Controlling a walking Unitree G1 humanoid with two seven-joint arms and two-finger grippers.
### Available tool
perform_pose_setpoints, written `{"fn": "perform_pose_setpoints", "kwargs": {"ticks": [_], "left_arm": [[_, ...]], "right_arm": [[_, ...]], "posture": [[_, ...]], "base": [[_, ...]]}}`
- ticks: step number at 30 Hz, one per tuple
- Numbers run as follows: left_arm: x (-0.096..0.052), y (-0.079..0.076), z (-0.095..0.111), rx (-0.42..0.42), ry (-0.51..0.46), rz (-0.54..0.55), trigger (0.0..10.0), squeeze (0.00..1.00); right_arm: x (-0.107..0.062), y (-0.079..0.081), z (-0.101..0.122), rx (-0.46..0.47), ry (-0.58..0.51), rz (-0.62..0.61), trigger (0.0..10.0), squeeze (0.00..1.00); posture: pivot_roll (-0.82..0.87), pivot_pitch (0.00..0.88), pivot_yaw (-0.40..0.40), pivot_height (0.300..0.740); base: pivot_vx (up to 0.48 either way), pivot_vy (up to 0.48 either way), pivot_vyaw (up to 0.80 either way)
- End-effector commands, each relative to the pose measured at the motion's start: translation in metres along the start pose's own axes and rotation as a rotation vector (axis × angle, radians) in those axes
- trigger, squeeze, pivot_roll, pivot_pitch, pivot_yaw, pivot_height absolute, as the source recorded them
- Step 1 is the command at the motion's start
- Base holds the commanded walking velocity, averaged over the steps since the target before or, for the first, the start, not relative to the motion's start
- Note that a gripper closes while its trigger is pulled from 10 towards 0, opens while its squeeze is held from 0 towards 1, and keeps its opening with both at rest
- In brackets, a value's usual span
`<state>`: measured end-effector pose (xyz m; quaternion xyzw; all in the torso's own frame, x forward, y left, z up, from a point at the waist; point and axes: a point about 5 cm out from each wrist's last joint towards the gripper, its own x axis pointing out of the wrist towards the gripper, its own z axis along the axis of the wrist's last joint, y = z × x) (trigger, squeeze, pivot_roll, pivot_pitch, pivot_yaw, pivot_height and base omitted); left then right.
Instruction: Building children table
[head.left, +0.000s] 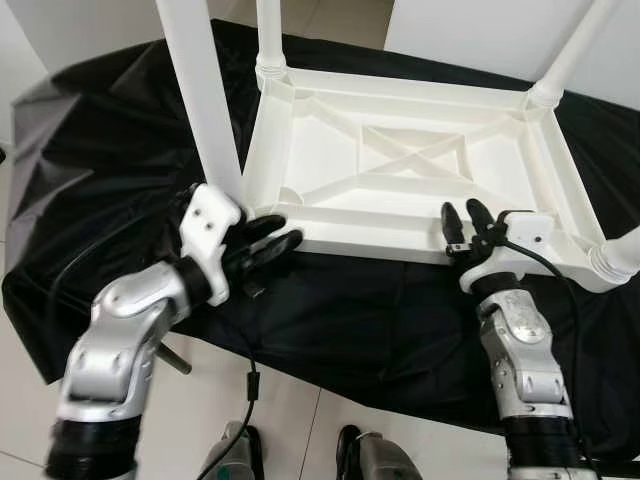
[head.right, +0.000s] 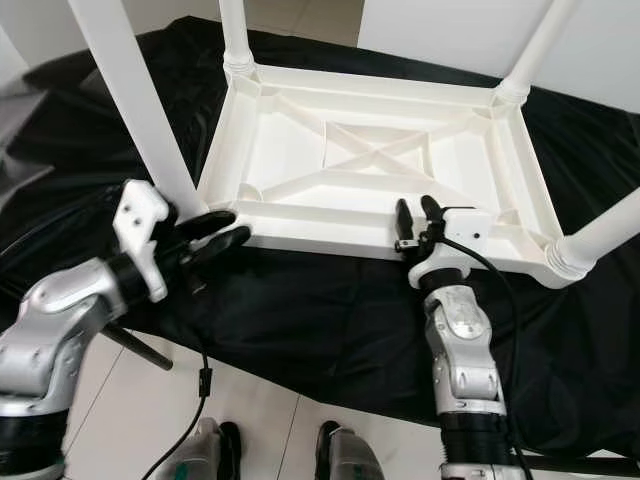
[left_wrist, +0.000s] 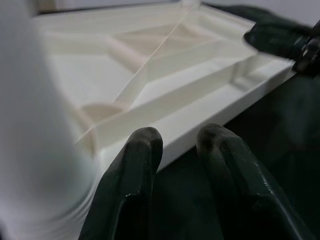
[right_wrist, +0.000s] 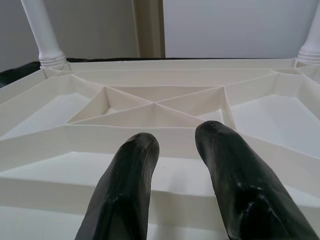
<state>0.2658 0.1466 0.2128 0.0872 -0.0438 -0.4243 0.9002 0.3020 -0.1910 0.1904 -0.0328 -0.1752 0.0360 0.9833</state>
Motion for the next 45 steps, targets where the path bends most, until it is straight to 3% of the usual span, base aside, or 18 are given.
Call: {"fn": "perform_pose_setpoints", "kwargs": {"ticks": [1,9,17,22,25,31,38,40,44,45], "left_arm": [[-0.011,0.001,0.000,0.001,0.023,-0.002,10.0,0.00],[-0.032,0.007,-0.001,0.025,0.092,0.026,10.0,0.00],[-0.064,0.047,-0.004,0.073,0.190,0.187,10.0,0.00],[-0.069,0.053,-0.003,0.070,0.199,0.211,10.0,0.00],[-0.076,0.070,-0.002,0.090,0.209,0.292,10.0,0.00],[-0.077,0.086,-0.004,0.117,0.215,0.350,10.0,0.00],[-0.070,0.110,0.006,0.149,0.133,0.474,10.0,0.00],[-0.060,0.124,0.012,0.159,0.087,0.558,10.0,0.00],[-0.052,0.133,0.014,0.166,0.066,0.607,10.0,0.00],[-0.043,0.136,0.015,0.159,0.038,0.629,10.0,0.00]], "right_arm": [[-0.001,0.000,-0.004,0.007,0.007,0.006,10.0,0.00],[0.002,-0.002,-0.007,0.004,0.004,0.016,10.0,0.00],[0.006,-0.001,-0.007,0.006,-0.008,0.028,10.0,0.00],[0.005,-0.001,-0.006,0.006,-0.011,0.029,10.0,0.00],[-0.003,0.001,-0.006,0.021,-0.009,0.011,10.0,0.00],[-0.010,0.006,-0.005,0.040,-0.013,-0.002,10.0,0.00],[-0.014,0.013,-0.004,0.070,-0.016,-0.015,10.0,0.00],[-0.018,0.021,-0.006,0.100,-0.012,-0.018,10.0,0.00],[-0.021,0.028,-0.006,0.118,-0.007,-0.015,10.0,0.00],[-0.023,0.033,-0.006,0.129,-0.004,-0.012,10.0,0.00]], "posture": [[0.20,0.184,-0.065,0.740],[0.22,0.184,-0.073,0.740],[0.22,0.188,-0.072,0.740],[0.22,0.190,-0.070,0.740],[0.20,0.191,-0.061,0.740],[0.18,0.187,-0.050,0.740],[0.16,0.184,-0.040,0.740],[0.15,0.183,-0.038,0.740],[0.15,0.181,-0.036,0.740],[0.12,0.179,-0.033,0.740]], "base": [[0.000,0.000,0.00],[0.000,0.000,0.00],[0.000,0.000,0.00],[0.000,0.000,0.00],[0.000,0.000,0.00],[0.000,0.000,0.00],[0.000,0.000,0.00],[0.000,0.000,0.00],[0.000,0.000,0.00],[0.000,0.000,0.00]]}}
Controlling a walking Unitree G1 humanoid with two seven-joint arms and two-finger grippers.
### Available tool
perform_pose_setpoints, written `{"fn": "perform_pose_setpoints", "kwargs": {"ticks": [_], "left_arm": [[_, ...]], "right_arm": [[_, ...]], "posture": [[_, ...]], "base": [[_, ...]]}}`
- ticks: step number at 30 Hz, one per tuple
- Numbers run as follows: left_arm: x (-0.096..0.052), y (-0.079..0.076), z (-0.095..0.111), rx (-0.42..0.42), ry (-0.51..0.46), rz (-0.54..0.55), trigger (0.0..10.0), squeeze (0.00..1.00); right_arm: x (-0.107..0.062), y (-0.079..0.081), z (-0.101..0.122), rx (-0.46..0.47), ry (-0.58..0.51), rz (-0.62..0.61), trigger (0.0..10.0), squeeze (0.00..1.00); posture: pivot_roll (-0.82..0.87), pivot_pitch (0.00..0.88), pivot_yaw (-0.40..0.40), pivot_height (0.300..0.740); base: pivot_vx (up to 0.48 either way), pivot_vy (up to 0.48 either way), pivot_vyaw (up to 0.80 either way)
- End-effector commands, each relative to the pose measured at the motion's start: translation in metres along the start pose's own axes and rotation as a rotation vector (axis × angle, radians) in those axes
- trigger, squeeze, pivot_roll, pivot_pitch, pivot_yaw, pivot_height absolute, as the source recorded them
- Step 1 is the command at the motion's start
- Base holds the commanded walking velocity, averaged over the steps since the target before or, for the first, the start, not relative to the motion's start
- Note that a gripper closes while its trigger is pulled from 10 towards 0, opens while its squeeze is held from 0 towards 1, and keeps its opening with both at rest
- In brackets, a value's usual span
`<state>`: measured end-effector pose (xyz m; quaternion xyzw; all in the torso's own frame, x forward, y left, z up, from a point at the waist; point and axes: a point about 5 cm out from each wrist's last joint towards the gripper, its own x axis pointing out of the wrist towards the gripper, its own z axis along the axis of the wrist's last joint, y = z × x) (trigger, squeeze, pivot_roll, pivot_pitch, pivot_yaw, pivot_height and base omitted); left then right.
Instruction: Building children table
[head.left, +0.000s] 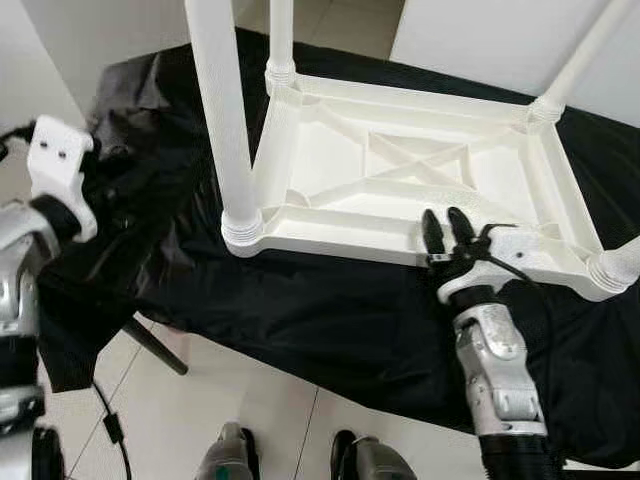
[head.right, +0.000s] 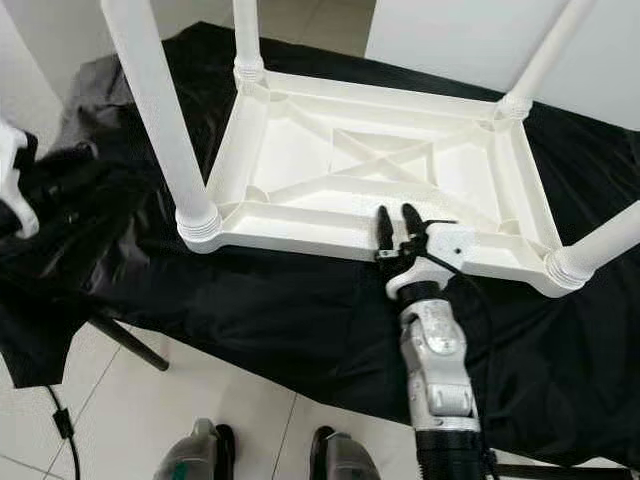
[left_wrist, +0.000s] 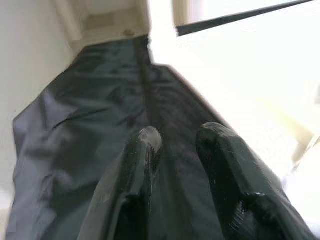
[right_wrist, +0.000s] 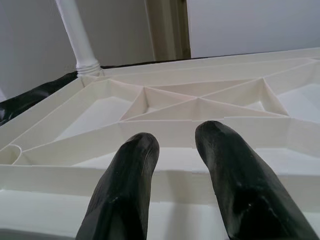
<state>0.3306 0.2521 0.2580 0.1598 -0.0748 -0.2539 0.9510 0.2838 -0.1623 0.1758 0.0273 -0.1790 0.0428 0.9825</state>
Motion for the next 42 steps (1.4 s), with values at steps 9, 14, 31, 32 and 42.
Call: {"fn": "perform_pose_setpoints", "kwargs": {"ticks": [9,14,31,32,42], "left_arm": [[0.038,-0.008,0.000,-0.063,-0.082,0.261,10.0,0.00],[0.054,-0.027,0.010,-0.106,-0.147,0.212,10.0,0.00],[0.075,-0.079,0.016,-0.193,-0.215,0.076,10.0,0.00],[0.075,-0.080,0.015,-0.195,-0.212,0.076,10.0,0.00],[0.076,-0.087,0.015,-0.198,-0.201,0.083,10.0,0.00]], "right_arm": [[-0.017,0.011,0.000,0.027,0.028,-0.006,10.0,0.00],[-0.030,0.009,0.001,-0.036,0.048,-0.071,10.0,0.00],[-0.056,-0.059,-0.013,-0.236,0.219,-0.626,10.0,0.00],[-0.055,-0.060,-0.012,-0.249,0.214,-0.636,10.0,0.00],[-0.042,-0.069,-0.025,-0.216,0.280,-0.719,10.0,0.00]], "posture": [[0.10,0.177,-0.026,0.740],[0.09,0.179,-0.024,0.740],[0.09,0.176,-0.019,0.740],[0.09,0.176,-0.019,0.740],[0.12,0.196,-0.026,0.740]], "base": [[0.000,0.000,0.00],[0.000,0.000,0.00],[0.000,0.000,0.00],[0.000,0.000,0.00],[0.000,0.000,0.00]]}}
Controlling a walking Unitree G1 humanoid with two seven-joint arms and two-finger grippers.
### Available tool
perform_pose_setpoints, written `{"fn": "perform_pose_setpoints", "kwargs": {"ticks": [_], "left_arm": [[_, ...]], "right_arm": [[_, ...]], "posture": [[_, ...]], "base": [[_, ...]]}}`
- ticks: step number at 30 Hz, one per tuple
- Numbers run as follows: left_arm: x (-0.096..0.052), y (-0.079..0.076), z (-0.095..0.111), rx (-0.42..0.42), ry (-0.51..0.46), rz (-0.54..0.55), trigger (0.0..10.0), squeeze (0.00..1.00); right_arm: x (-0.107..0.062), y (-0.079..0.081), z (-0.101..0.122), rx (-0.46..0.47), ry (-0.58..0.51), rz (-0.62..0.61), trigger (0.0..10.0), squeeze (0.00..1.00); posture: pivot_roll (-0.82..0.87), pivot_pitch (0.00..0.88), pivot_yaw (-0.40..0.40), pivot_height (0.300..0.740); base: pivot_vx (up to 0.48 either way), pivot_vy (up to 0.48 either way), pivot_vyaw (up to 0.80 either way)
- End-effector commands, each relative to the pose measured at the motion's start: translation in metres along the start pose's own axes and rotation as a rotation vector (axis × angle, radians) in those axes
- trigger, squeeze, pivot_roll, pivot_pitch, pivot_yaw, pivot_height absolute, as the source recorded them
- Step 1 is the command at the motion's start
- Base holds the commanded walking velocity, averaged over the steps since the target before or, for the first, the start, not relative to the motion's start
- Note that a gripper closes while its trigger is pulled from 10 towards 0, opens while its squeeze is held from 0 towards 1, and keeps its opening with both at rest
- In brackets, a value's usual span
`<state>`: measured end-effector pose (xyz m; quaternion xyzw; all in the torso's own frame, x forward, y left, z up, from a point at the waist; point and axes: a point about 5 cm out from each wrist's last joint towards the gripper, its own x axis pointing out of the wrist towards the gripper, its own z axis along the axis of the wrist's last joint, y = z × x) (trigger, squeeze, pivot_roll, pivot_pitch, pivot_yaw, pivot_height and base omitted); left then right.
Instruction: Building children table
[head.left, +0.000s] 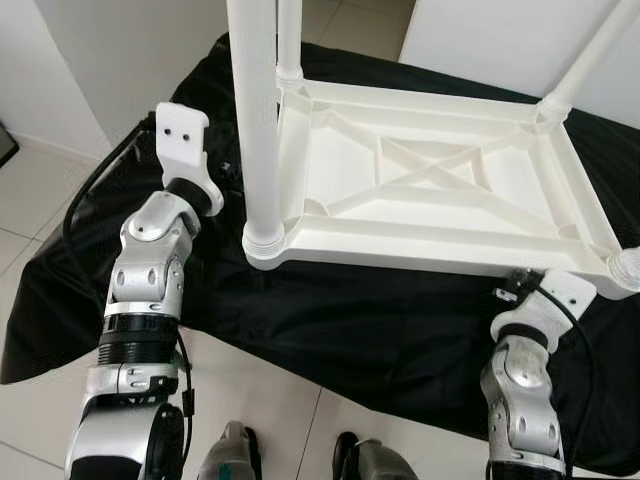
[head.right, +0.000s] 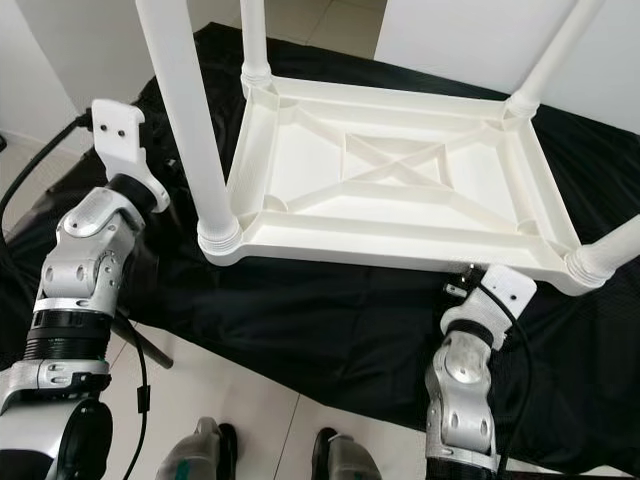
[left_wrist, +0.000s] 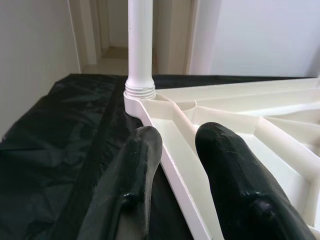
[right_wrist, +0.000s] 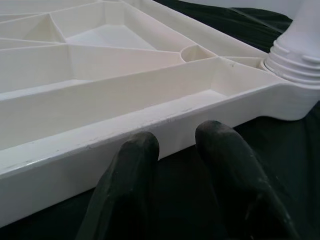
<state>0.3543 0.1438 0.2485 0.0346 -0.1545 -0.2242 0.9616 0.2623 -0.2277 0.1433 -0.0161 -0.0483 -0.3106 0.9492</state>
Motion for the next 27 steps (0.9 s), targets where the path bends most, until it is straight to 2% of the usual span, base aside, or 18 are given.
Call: {"fn": "perform_pose_setpoints", "kwargs": {"ticks": [1,9,14,15,18,23,26,27], "left_arm": [[0.000,-0.007,0.000,-0.003,0.006,-0.026,10.0,0.00],[0.001,-0.017,0.002,-0.011,0.006,-0.067,10.0,0.00],[0.001,-0.030,0.004,-0.043,0.000,-0.114,10.0,0.00],[0.001,-0.030,0.004,-0.043,0.000,-0.114,10.0,0.00],[-0.002,-0.043,0.005,-0.077,-0.001,-0.158,10.0,0.00],[-0.005,-0.058,0.002,-0.095,0.013,-0.213,10.0,0.00],[-0.009,-0.073,-0.002,-0.115,0.030,-0.281,10.0,0.00],[-0.012,-0.082,-0.004,-0.120,0.040,-0.326,10.0,0.00]], "right_arm": [[0.002,-0.004,-0.012,-0.027,0.056,-0.049,10.0,0.00],[0.013,0.001,-0.021,0.007,0.103,-0.106,10.0,0.00],[0.036,0.006,-0.019,0.014,0.091,-0.111,10.0,0.00],[0.036,0.006,-0.019,0.014,0.091,-0.111,10.0,0.00],[0.050,0.013,-0.016,0.014,0.076,-0.108,10.0,0.00],[0.063,0.025,-0.008,0.015,0.044,-0.082,10.0,0.00],[0.070,0.035,-0.002,0.023,0.032,-0.064,10.0,0.00],[0.072,0.040,0.000,0.026,0.028,-0.052,10.0,0.00]], "posture": [[0.12,0.199,-0.026,0.740],[0.14,0.212,-0.015,0.740],[0.17,0.220,-0.008,0.740],[0.17,0.220,-0.008,0.740],[0.18,0.225,-0.004,0.740],[0.20,0.234,-0.002,0.740],[0.21,0.237,-0.002,0.740],[0.21,0.238,-0.002,0.740]], "base": [[0.000,0.000,0.00],[0.000,0.000,0.00],[0.000,0.000,0.00],[0.000,0.000,0.00],[0.000,0.000,0.00],[0.000,0.000,0.00],[0.000,0.000,0.00],[0.000,0.000,0.00]]}}
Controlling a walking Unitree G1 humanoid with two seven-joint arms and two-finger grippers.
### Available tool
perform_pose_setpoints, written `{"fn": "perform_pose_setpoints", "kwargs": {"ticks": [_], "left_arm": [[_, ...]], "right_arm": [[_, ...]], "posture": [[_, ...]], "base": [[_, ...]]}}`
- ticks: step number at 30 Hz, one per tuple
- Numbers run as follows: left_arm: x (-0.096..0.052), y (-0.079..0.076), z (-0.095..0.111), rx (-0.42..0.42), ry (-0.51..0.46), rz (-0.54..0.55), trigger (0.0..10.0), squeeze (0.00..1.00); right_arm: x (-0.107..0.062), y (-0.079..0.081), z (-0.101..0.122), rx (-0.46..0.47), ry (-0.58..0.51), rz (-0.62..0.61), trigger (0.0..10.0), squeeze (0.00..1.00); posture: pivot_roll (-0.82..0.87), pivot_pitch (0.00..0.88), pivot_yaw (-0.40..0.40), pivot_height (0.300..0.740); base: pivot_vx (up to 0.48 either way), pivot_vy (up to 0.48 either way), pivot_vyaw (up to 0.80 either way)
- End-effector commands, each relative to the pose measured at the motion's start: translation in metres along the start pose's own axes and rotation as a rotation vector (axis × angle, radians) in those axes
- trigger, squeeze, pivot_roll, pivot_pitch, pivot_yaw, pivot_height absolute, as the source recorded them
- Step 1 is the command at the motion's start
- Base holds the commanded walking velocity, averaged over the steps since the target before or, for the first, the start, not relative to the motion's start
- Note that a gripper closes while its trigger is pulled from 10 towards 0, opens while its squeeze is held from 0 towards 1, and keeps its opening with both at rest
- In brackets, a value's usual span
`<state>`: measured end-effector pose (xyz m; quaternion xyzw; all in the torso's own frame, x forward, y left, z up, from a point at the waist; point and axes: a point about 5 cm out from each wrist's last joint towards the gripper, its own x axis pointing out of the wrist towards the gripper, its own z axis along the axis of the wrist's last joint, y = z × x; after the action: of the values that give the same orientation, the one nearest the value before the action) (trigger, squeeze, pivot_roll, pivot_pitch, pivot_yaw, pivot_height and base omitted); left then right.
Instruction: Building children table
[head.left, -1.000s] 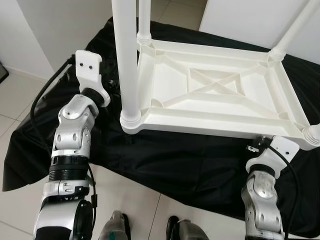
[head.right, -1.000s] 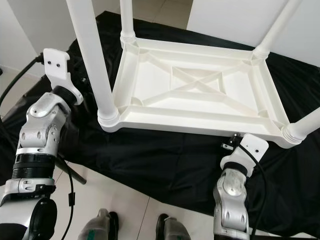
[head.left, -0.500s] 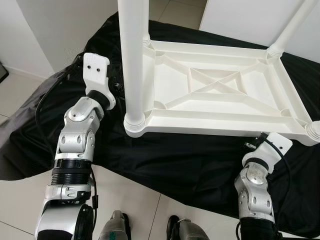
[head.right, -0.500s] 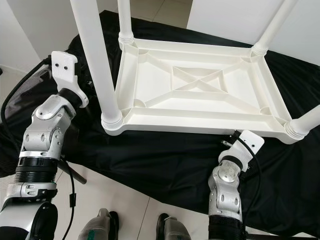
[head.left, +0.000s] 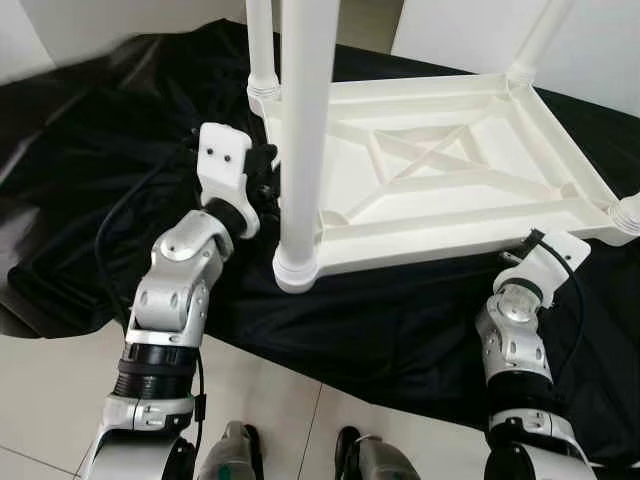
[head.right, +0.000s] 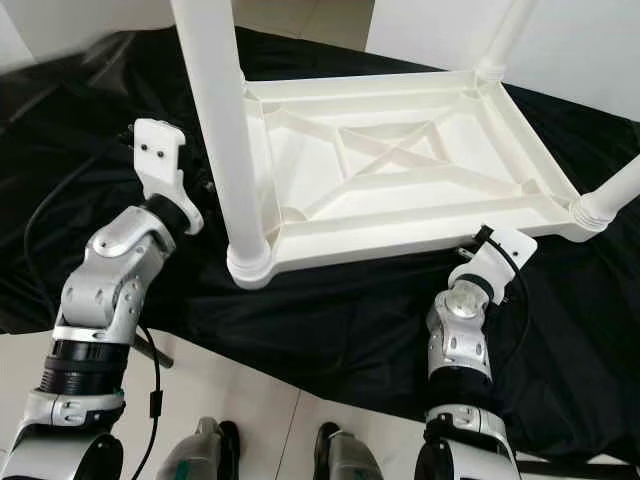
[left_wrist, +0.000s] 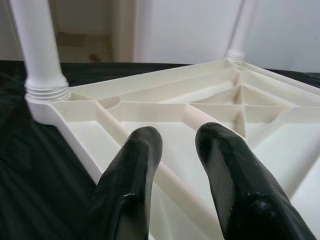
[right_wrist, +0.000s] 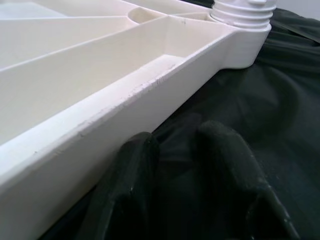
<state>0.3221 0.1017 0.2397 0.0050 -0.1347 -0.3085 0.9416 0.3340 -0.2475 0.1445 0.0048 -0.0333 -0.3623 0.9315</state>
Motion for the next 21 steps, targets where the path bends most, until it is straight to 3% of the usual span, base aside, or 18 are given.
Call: {"fn": "perform_pose_setpoints", "kwargs": {"ticks": [1,11,21], "left_arm": [[0.003,-0.035,-0.011,-0.036,0.039,-0.193,10.0,0.00],[-0.006,-0.068,-0.019,-0.067,0.075,-0.408,10.0,0.00],[-0.005,-0.081,-0.016,-0.097,0.070,-0.501,10.0,0.00]], "right_arm": [[0.002,0.018,0.007,0.002,-0.014,0.068,10.0,0.00],[0.008,0.037,0.009,-0.005,-0.019,0.100,10.0,0.00],[0.003,0.043,-0.001,-0.021,0.000,0.139,10.0,0.00]], "posture": [[0.21,0.238,-0.002,0.740],[0.20,0.247,0.001,0.740],[0.16,0.232,0.011,0.740]], "base": [[0.000,0.000,0.00],[0.000,0.000,0.00],[0.000,0.000,0.00]]}}
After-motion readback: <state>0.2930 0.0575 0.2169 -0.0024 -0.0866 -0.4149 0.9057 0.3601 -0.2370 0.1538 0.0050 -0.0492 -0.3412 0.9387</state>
